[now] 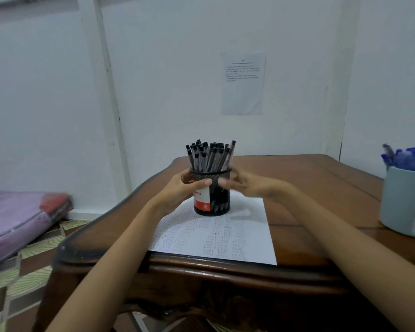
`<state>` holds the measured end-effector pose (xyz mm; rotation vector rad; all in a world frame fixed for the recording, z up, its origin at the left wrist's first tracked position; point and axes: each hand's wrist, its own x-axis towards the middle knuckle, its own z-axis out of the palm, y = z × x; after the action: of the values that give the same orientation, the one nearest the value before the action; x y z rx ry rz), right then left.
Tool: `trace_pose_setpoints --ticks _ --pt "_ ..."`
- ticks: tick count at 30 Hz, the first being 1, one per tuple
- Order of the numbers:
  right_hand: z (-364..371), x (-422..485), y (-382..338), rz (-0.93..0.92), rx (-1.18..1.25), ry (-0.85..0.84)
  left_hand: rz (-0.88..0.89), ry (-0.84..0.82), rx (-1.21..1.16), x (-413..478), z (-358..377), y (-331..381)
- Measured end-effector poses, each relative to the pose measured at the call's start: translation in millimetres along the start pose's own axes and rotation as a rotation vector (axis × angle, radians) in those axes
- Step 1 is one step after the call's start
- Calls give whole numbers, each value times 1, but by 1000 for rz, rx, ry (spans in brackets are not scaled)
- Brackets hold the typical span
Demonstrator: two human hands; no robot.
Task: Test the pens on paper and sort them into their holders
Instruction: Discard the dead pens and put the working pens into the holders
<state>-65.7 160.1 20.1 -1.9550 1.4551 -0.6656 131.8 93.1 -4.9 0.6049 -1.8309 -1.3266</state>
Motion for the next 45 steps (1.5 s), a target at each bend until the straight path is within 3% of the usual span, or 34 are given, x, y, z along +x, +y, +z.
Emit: trace_pose_setpoints --ticks 3,5,15,31,41,45 --pt "-3 -12 19 195 -489 -253 -12 8 6 0 2 1" --pt "-5 -16 23 196 -583 -285 -30 13 11 1 2 3" --pt "-14 -19 24 199 -551 -309 -171 -96 206 -5 7 8" --pt "-63 -78 60 285 -465 -302 -90 -175 298 22 80 8" --pt "-56 -86 71 253 -239 -292 24 -132 262 17 81 -7" --pt "-50 -87 75 217 -273 -192 10 -148 264 16 76 -8"
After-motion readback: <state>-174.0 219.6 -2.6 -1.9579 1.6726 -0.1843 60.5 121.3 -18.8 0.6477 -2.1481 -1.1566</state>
